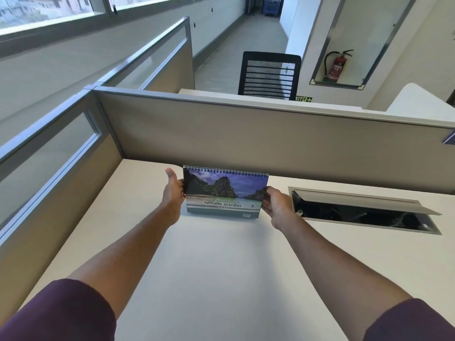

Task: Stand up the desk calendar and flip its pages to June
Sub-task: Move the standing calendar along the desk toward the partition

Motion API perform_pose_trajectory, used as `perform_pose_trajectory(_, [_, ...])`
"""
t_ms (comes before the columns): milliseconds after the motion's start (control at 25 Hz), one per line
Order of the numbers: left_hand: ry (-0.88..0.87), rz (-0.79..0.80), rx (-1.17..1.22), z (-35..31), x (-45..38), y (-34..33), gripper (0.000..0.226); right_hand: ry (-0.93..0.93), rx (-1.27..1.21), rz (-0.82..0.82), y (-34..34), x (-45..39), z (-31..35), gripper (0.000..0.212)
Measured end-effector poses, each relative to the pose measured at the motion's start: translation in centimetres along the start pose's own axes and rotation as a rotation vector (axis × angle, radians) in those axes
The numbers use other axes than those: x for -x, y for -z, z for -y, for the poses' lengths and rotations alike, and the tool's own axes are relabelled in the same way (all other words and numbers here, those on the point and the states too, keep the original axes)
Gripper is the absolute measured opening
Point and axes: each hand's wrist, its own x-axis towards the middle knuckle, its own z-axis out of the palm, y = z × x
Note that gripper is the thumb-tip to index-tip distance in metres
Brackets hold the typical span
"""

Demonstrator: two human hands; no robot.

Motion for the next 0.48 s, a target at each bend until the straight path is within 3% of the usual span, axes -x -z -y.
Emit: perform_pose_trajectory(480, [-0.012, -0.001, -0.009, 0.6, -1.7, -0.1, 0.086, 0.014, -0.006, 0.001, -0.8, -0.7, -0.4, 0.009])
